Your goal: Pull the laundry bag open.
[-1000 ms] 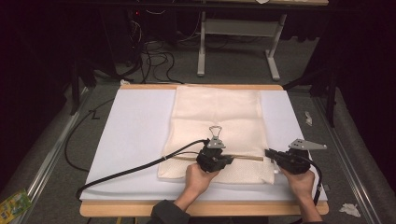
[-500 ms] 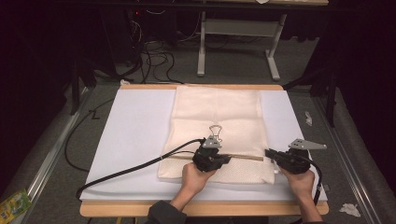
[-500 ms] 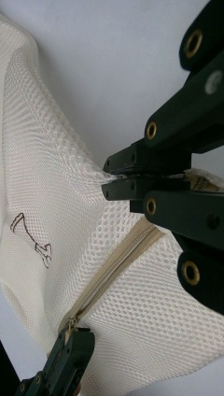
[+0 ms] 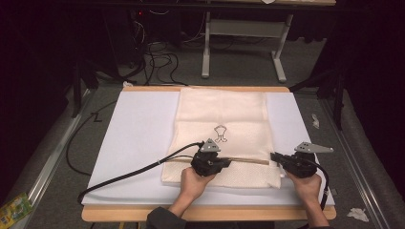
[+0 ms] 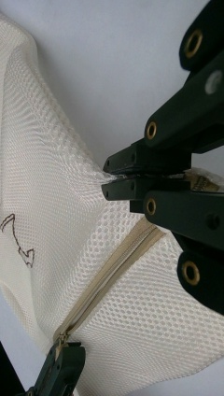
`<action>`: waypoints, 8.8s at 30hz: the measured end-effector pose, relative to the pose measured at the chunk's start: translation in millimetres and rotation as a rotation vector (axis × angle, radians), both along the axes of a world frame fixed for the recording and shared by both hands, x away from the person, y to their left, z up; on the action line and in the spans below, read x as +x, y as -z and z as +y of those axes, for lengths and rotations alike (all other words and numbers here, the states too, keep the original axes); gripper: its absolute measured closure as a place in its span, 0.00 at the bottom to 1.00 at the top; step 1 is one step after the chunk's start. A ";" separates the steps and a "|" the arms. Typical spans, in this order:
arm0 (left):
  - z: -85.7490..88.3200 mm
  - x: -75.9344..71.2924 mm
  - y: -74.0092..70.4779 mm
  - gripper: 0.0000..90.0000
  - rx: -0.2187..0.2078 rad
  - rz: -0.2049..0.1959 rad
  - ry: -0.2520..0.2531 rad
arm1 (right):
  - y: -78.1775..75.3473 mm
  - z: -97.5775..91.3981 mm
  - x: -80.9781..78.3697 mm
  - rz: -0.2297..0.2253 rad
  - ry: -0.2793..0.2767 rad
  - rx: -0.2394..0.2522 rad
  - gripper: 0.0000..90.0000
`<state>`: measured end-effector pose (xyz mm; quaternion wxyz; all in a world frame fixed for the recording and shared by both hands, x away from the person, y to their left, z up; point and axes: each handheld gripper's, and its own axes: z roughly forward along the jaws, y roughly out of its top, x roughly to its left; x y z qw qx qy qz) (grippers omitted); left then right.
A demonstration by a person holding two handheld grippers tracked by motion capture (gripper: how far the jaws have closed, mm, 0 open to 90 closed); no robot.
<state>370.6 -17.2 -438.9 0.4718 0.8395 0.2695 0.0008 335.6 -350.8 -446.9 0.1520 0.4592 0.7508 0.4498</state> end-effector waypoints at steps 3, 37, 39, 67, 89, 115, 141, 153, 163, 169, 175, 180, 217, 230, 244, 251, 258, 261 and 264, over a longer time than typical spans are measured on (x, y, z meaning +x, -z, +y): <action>2.2 0.0 -0.5 0.97 -0.003 0.000 -0.003 | 0.0 0.3 0.0 0.001 0.002 -0.002 0.98; 18.0 -2.6 -2.2 0.97 -0.004 -0.004 -0.022 | 0.2 2.4 0.6 0.000 -0.003 -0.009 0.98; 18.3 -2.6 -2.2 0.97 -0.005 -0.003 -0.021 | 0.1 2.5 0.6 0.000 -0.002 -0.007 0.98; 38.6 -4.1 -4.2 0.97 -0.020 -0.010 -0.058 | 1.1 2.2 0.3 0.000 0.002 -0.010 0.98; 57.4 -4.3 -10.6 0.97 -0.035 -0.024 -0.088 | 1.9 2.9 0.2 0.003 0.003 -0.004 0.98; 82.8 -2.6 -18.9 0.97 -0.072 -0.030 -0.135 | 3.7 1.4 0.9 0.007 0.009 -0.008 0.98; 91.1 -2.6 -20.2 0.97 -0.051 -0.039 -0.143 | 1.9 4.3 -0.7 -0.015 0.008 0.010 0.98; 97.6 -3.3 -12.1 0.97 -0.038 -0.014 -0.173 | -4.3 2.8 -0.5 -0.044 0.017 0.030 0.98; 102.8 -3.4 -13.7 0.97 -0.040 -0.021 -0.188 | -4.3 4.0 -0.6 -0.040 0.020 0.012 0.98; 108.9 -4.3 -13.9 0.97 -0.025 -0.025 -0.214 | -2.9 3.9 -0.1 -0.039 0.020 0.003 0.98; 126.5 -5.7 -17.5 0.97 -0.042 -0.031 -0.252 | -0.3 -3.7 -0.9 -0.032 0.042 -0.002 0.98; 129.4 -5.2 -18.2 0.97 -0.046 -0.033 -0.262 | -1.3 -1.4 -0.1 -0.030 0.041 0.000 0.98; 158.3 -4.7 -23.1 0.97 -0.053 -0.057 -0.331 | -6.0 -5.3 5.5 -0.034 0.052 -0.002 0.98; 170.4 -4.0 -25.1 0.97 -0.052 -0.062 -0.352 | -9.2 -5.8 8.1 -0.037 0.054 -0.011 0.98; 178.5 -3.0 -28.0 0.97 -0.041 -0.067 -0.370 | -13.6 -5.9 10.9 -0.044 0.060 -0.013 0.98; 182.1 -2.2 -29.3 0.97 -0.031 -0.074 -0.385 | -17.7 -5.5 12.6 -0.051 0.058 -0.024 0.98; 183.4 0.1 -31.0 0.97 -0.055 -0.066 -0.391 | -23.8 -3.4 16.3 -0.059 0.065 -0.022 0.98; 182.5 2.6 -30.4 0.97 -0.070 -0.070 -0.391 | -24.1 -3.6 18.8 -0.063 0.066 -0.026 0.98; 181.2 4.8 -28.8 0.97 -0.076 -0.077 -0.395 | -23.2 -3.2 21.6 -0.051 0.071 -0.027 0.98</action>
